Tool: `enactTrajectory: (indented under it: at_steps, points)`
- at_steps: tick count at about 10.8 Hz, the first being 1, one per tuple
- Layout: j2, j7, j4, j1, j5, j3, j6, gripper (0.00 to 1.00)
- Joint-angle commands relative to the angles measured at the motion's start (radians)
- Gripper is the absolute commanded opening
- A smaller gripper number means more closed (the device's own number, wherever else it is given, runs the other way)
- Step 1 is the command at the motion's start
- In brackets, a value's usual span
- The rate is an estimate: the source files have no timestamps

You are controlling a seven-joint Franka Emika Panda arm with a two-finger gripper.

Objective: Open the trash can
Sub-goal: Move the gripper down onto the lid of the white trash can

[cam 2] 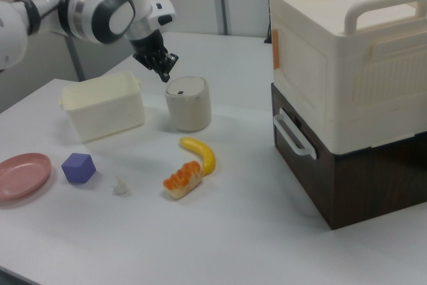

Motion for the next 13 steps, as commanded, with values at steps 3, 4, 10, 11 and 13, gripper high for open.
enactTrajectory:
  at_steps: [3, 4, 10, 11, 13]
  points:
    - [0.221, 0.073, 0.098, 0.036, 0.004, -0.011, 0.349, 0.0]
    - [0.241, 0.079, 0.108, 0.039, 0.004, -0.011, 0.377, 0.0]
    - [0.353, 0.12, 0.123, 0.093, -0.002, -0.014, 0.468, 0.0]
    - [0.361, 0.136, 0.135, 0.099, -0.013, -0.014, 0.485, 0.0]
    - [0.374, 0.141, 0.143, 0.1, -0.016, -0.018, 0.485, 0.0]
